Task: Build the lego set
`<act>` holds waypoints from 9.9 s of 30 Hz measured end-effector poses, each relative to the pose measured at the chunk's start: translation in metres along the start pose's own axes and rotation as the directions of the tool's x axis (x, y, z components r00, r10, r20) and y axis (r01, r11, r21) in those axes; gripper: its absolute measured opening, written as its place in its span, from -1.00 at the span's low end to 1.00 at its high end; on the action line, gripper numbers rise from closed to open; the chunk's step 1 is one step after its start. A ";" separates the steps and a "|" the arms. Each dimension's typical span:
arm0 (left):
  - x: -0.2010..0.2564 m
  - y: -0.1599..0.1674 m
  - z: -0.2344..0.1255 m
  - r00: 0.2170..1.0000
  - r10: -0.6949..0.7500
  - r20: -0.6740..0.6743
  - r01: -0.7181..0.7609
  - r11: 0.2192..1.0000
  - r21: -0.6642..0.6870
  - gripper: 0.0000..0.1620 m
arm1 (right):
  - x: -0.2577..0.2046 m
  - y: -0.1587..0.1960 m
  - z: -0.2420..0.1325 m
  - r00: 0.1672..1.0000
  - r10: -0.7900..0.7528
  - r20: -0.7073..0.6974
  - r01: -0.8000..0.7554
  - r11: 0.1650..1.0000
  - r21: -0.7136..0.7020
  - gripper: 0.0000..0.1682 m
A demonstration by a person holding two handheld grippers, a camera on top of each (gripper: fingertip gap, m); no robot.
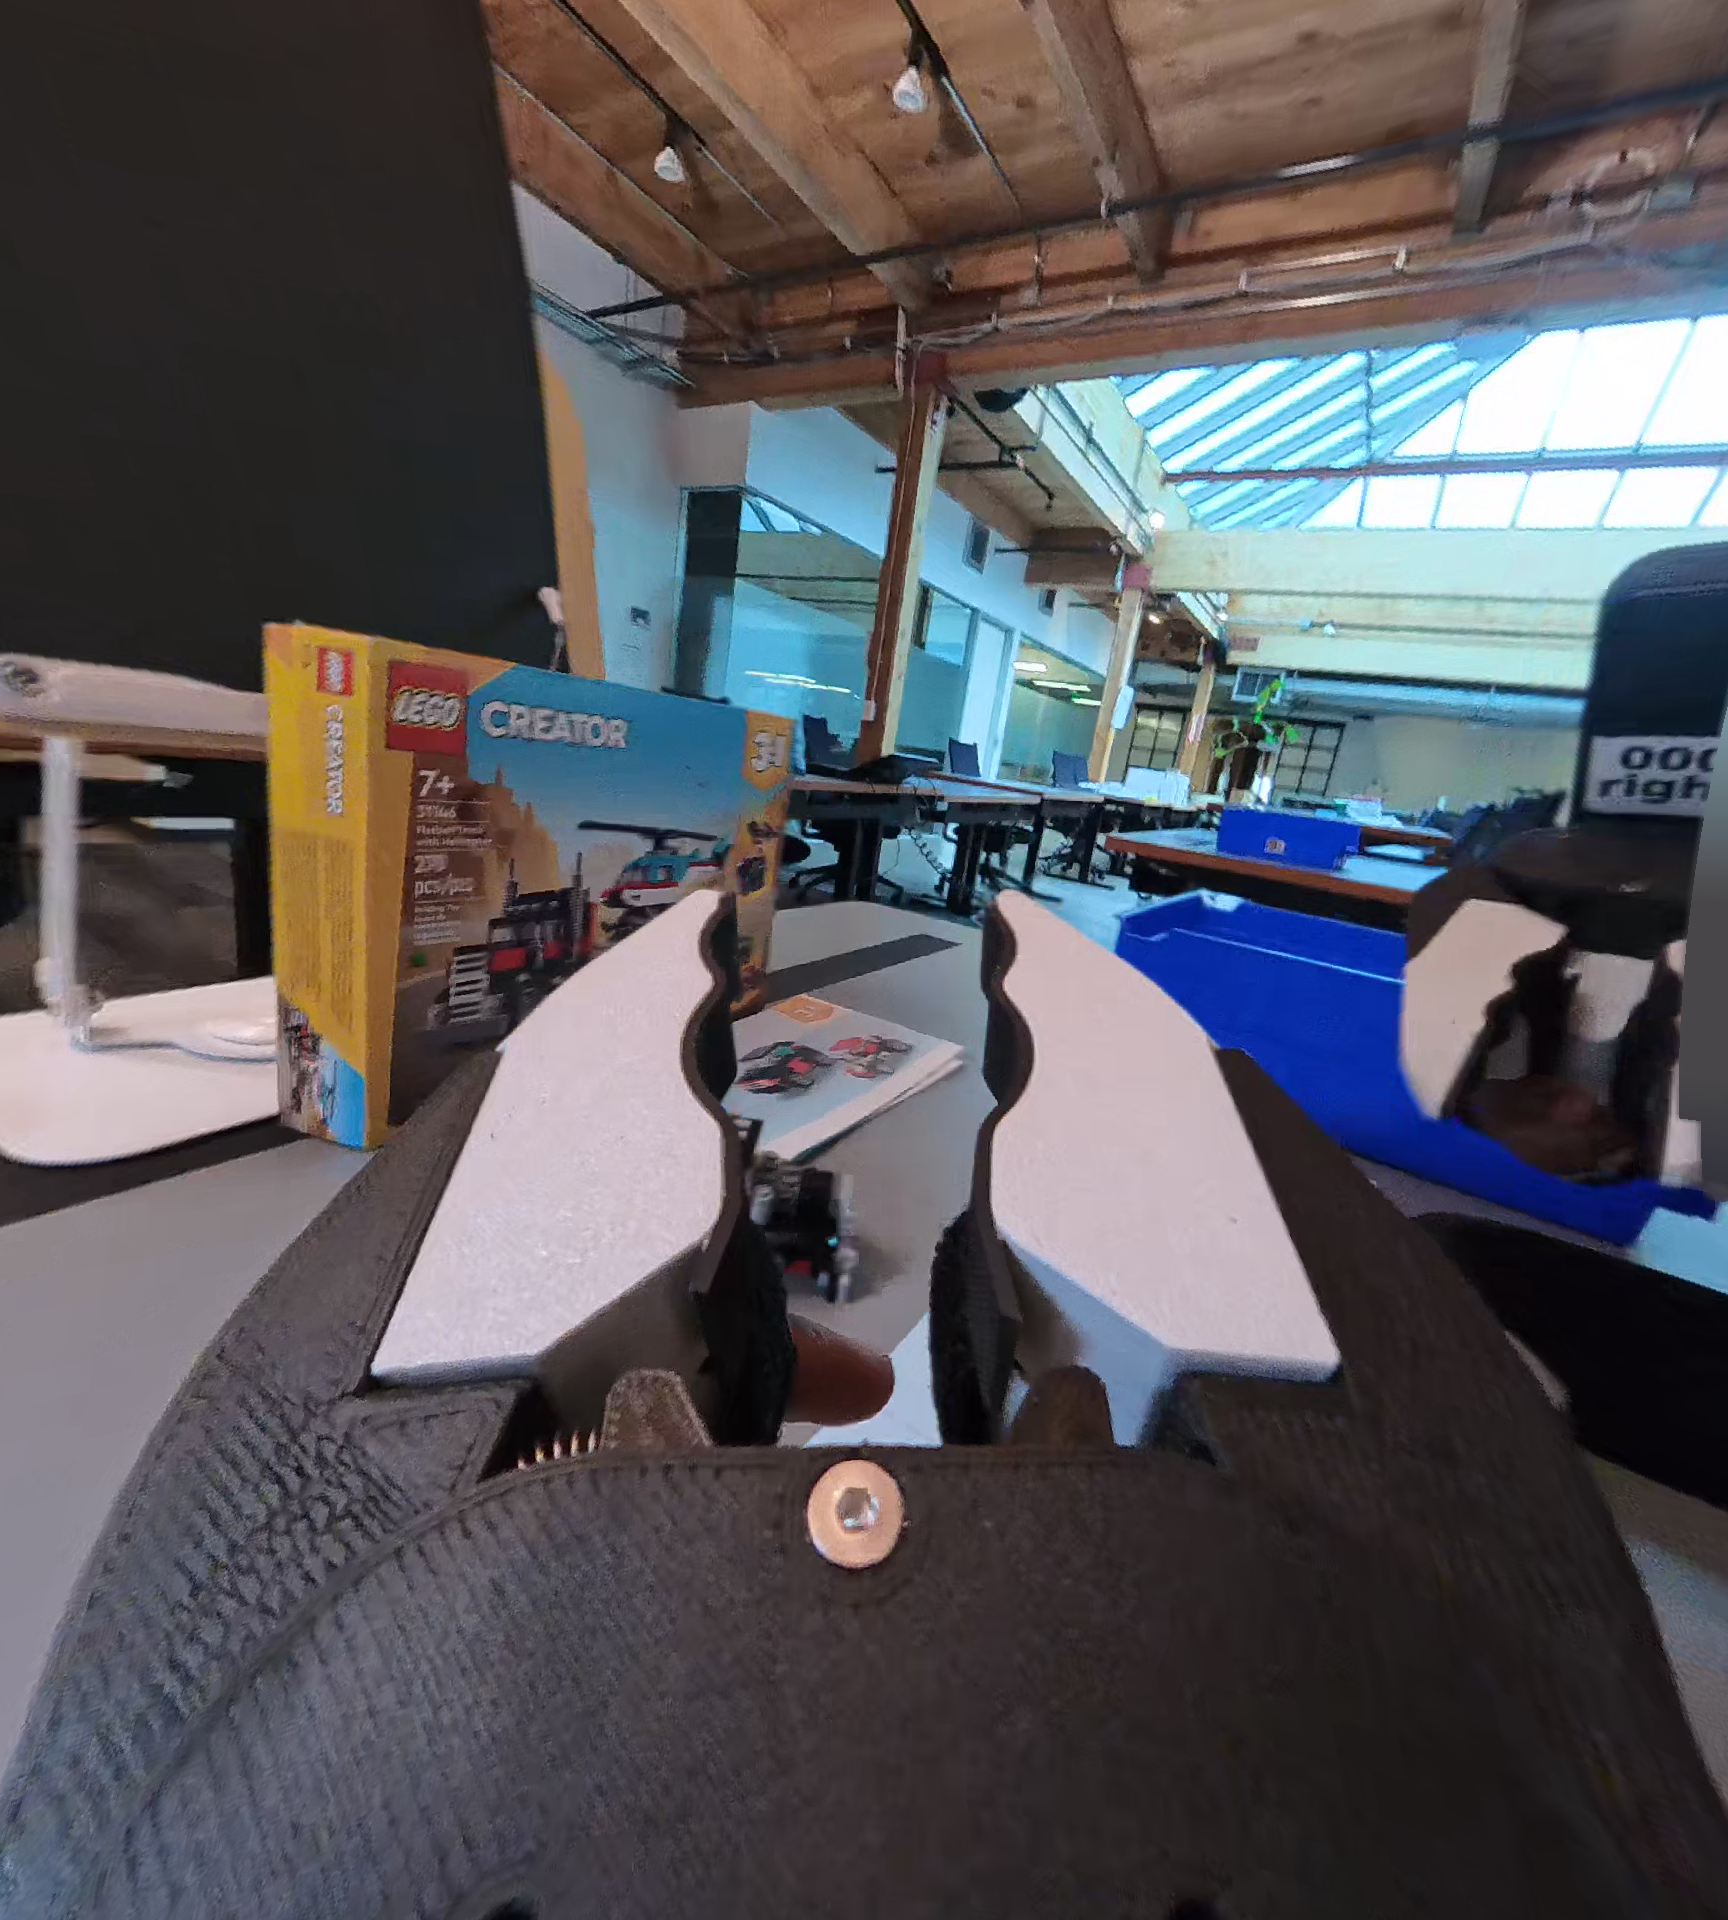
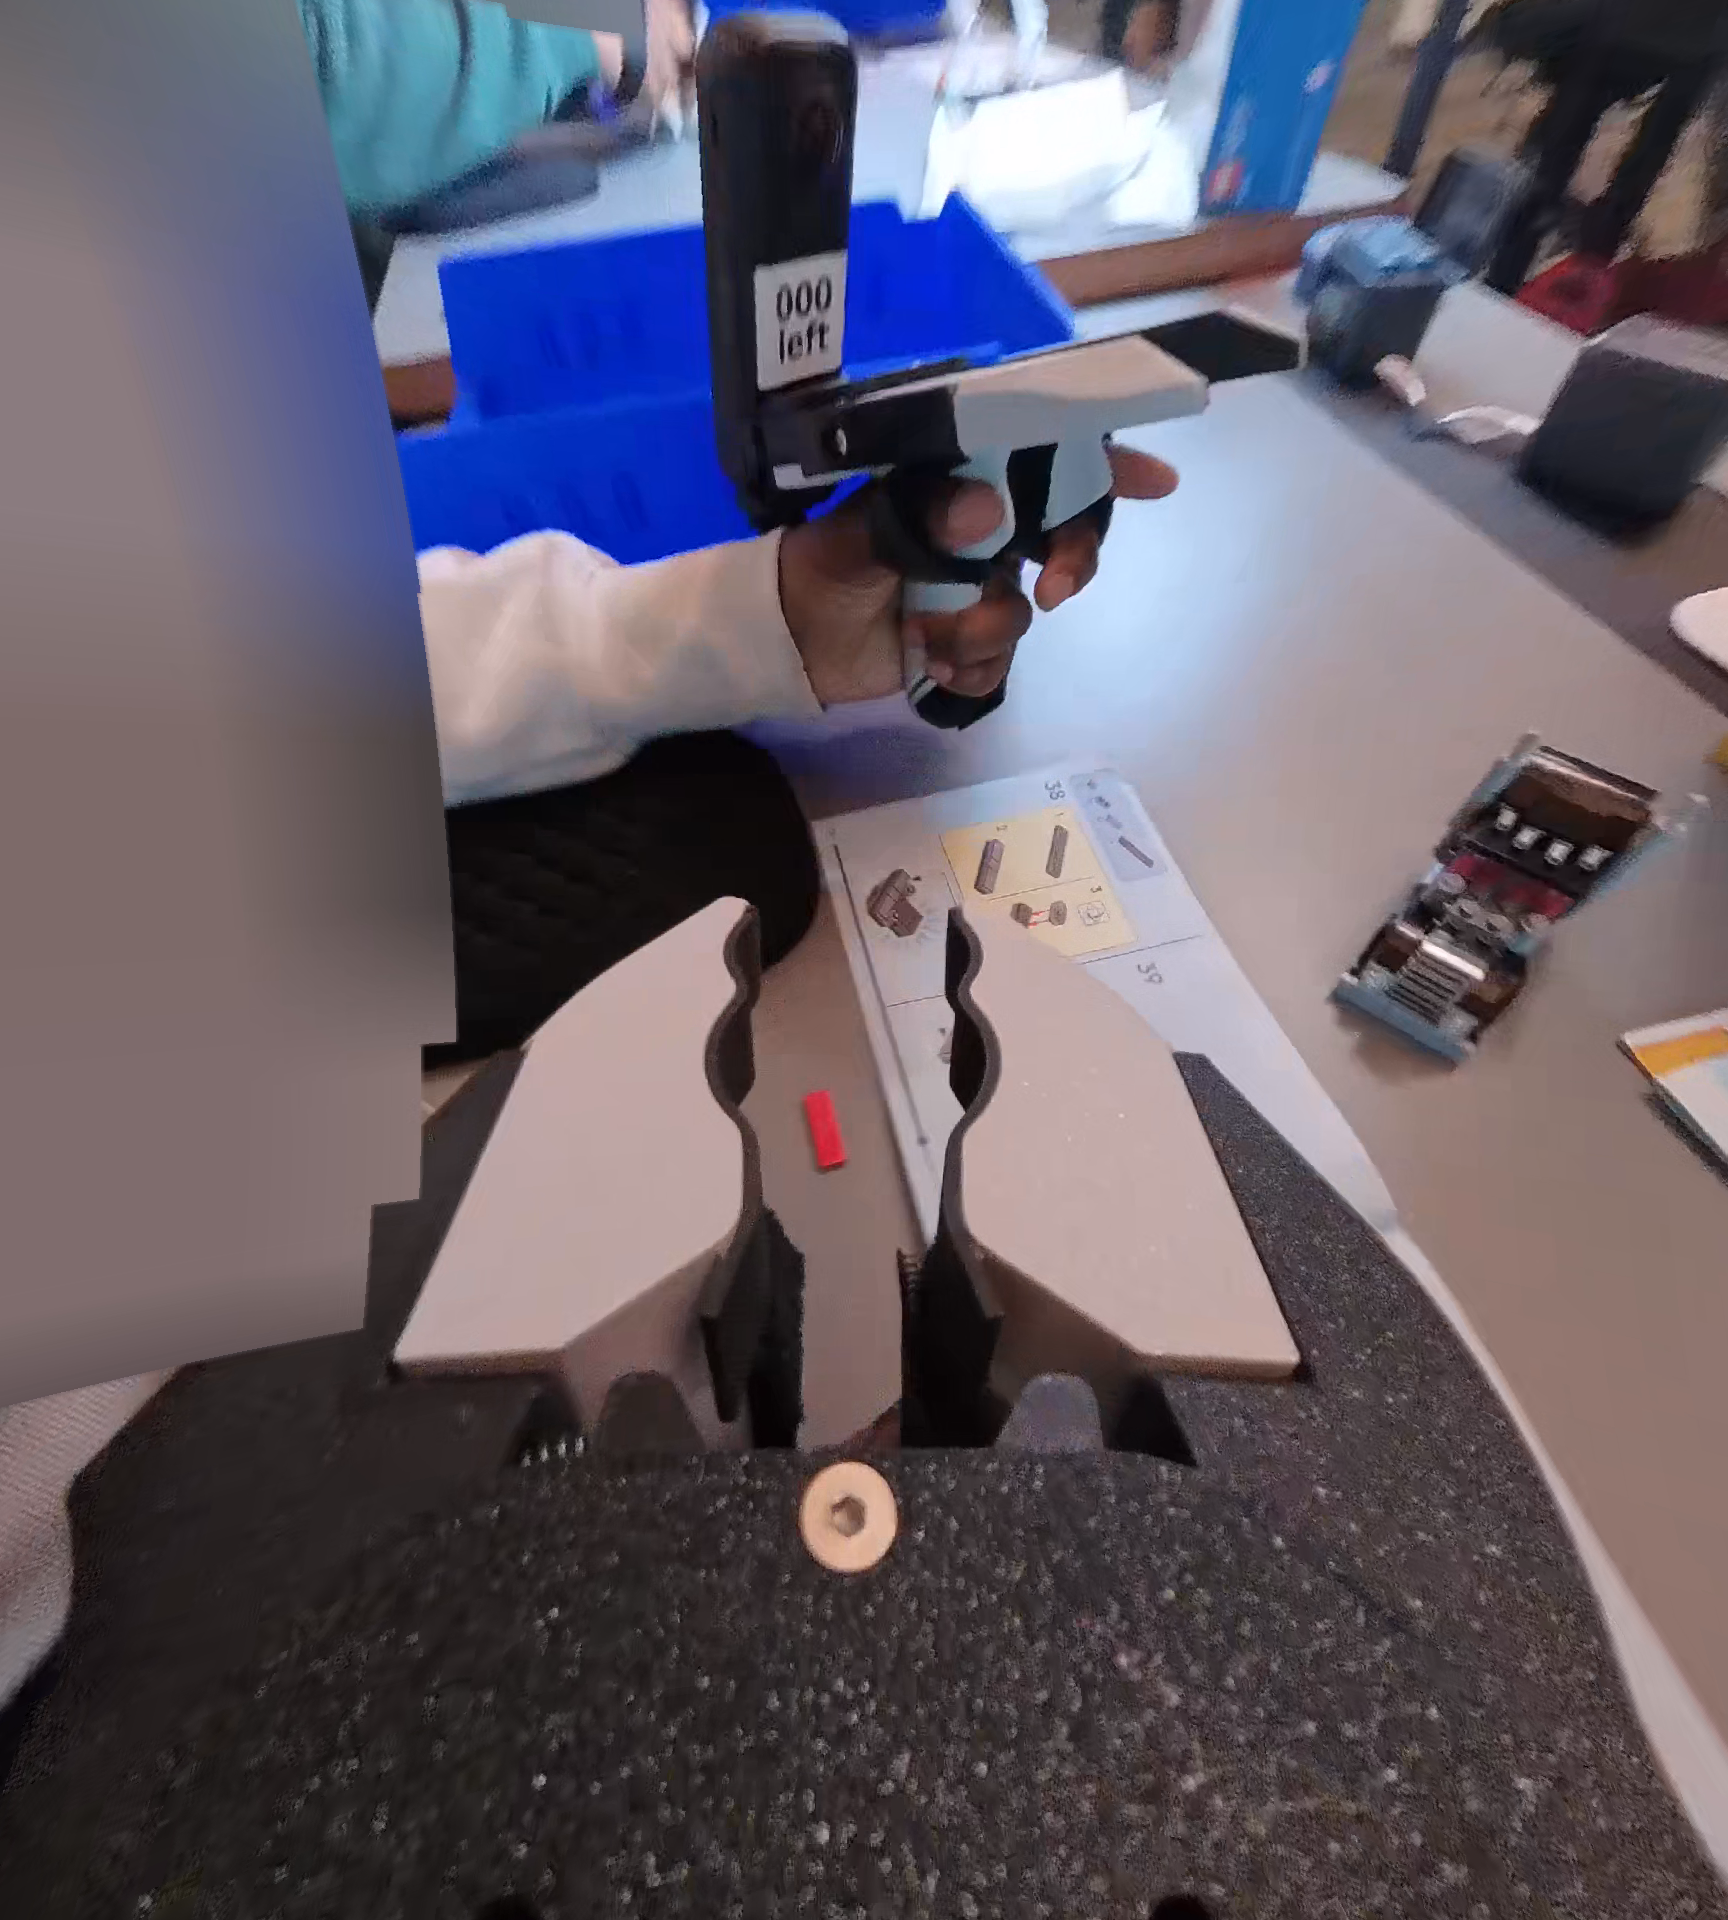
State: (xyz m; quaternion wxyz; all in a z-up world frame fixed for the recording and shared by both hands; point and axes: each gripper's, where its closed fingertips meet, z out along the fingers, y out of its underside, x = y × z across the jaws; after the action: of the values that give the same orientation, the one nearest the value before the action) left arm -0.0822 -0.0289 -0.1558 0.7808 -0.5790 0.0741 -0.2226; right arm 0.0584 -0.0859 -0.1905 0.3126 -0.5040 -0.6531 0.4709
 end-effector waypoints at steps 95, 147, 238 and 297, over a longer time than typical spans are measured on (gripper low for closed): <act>0.055 -0.071 -0.029 0.907 0.299 0.297 -0.139 0.878 -0.458 -0.42 | 0.027 0.240 -0.295 1.000 -0.012 -0.001 0.006 0.586 -0.810 -0.82; 0.177 -0.018 0.028 0.965 -0.098 -0.245 0.045 0.976 -0.213 -0.90 | -0.011 -0.080 -0.047 0.800 0.253 0.544 -0.583 0.540 0.606 -0.85; -0.005 0.044 -0.013 0.957 0.065 0.282 0.022 0.955 -0.295 -0.53 | 0.154 0.041 0.047 0.888 0.240 -0.392 -0.305 0.946 -0.111 -0.21; 0.005 0.075 -0.008 0.972 0.128 0.195 -0.025 0.889 -0.458 -0.53 | -0.006 0.091 0.019 0.984 -0.047 0.171 0.111 0.917 -0.384 -0.73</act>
State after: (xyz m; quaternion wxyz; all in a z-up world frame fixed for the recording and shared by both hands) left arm -0.0608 -0.0211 -0.2281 0.6362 -0.7623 0.0600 -0.1026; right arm 0.0759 -0.0928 -0.2813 0.1716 -0.4906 -0.7766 0.3561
